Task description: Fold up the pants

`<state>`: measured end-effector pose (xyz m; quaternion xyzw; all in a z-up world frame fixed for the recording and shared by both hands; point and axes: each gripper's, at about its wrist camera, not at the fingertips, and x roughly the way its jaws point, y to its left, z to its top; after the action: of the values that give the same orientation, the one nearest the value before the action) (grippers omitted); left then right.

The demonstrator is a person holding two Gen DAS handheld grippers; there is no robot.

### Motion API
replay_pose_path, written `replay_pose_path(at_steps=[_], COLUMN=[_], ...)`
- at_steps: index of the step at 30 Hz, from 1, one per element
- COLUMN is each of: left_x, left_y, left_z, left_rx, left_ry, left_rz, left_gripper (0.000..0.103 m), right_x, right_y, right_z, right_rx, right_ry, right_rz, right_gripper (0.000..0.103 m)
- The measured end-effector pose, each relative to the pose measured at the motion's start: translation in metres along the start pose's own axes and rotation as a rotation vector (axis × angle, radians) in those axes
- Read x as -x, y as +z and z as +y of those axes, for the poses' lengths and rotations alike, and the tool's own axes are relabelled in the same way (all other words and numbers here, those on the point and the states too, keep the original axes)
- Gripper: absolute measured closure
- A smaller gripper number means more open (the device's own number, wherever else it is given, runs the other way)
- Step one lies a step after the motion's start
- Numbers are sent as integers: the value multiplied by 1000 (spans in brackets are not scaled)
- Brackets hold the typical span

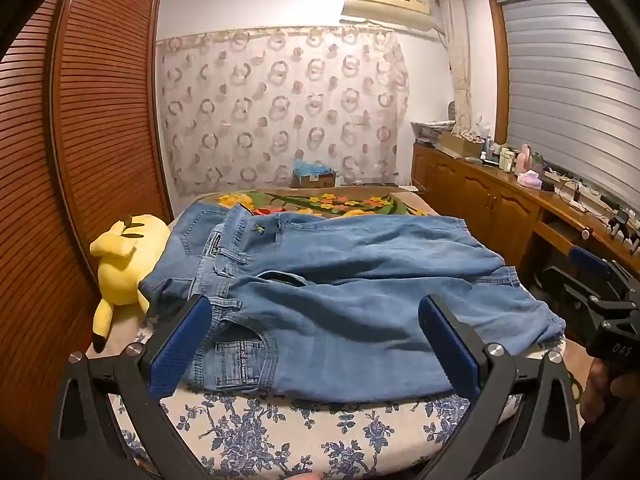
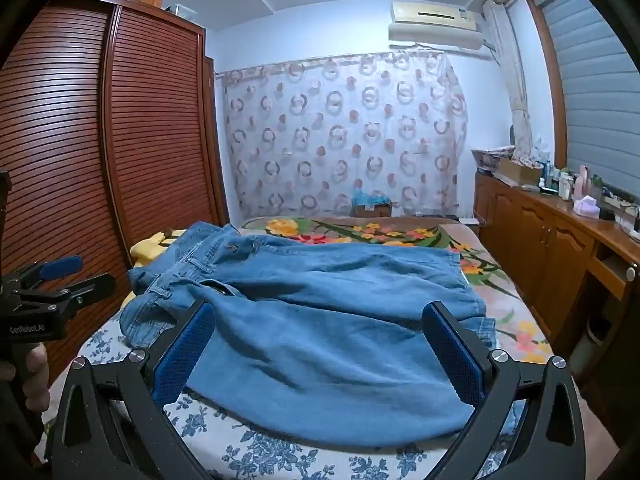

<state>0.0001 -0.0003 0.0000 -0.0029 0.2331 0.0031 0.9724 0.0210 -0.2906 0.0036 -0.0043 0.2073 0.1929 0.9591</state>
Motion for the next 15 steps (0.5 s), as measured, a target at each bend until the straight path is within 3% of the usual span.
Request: replay_pose_path(at_steps=[15], left_x=[0], left_y=[0], left_z=[0], left_rx=[-3], left_ry=[0], left_rz=[-5], left_gripper=[0], right_x=[-2], right_y=[-1], right_z=[1], right_rx=[-2], right_ry=[-4], right_rz=[7], right_gripper=[0])
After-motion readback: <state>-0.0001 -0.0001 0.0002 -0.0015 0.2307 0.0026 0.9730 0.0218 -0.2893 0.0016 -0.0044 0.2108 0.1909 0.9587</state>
